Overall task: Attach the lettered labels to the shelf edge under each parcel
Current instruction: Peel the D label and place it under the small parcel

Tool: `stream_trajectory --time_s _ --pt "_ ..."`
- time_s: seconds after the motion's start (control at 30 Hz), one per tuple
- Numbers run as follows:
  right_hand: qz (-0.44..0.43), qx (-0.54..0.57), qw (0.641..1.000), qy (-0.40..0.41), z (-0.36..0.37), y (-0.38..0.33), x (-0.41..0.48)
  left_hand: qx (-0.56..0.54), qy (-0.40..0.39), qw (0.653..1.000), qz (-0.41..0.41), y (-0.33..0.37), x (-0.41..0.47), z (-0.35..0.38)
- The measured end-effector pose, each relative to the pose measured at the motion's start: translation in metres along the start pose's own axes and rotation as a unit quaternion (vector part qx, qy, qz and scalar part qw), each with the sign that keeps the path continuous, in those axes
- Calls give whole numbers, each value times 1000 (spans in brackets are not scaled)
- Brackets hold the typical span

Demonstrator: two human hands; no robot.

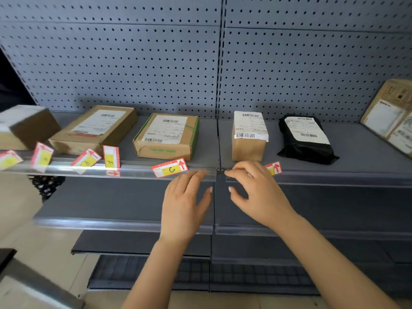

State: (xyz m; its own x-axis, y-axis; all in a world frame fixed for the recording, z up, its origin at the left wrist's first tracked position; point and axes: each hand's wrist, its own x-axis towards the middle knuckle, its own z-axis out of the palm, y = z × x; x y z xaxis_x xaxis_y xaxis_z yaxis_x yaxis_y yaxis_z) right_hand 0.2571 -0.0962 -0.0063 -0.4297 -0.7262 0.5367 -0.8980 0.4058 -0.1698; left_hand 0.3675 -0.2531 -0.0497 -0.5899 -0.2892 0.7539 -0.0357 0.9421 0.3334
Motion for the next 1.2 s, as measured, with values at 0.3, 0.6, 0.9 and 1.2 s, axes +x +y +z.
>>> stream_trajectory --time_s 0.3,0.6,0.9,1.2 --pt "-34 83 996 8 40 -121 35 70 -7 992 -110 -60 -33 -105" --pt "-97 124 987 -21 74 -189 48 114 19 980 -162 -100 -75 -168" --pt "-127 139 981 -38 100 -208 74 144 32 971 -187 -128 -82 -188" --pt "-142 160 975 -60 124 -213 115 152 17 966 -211 -151 -59 -189"
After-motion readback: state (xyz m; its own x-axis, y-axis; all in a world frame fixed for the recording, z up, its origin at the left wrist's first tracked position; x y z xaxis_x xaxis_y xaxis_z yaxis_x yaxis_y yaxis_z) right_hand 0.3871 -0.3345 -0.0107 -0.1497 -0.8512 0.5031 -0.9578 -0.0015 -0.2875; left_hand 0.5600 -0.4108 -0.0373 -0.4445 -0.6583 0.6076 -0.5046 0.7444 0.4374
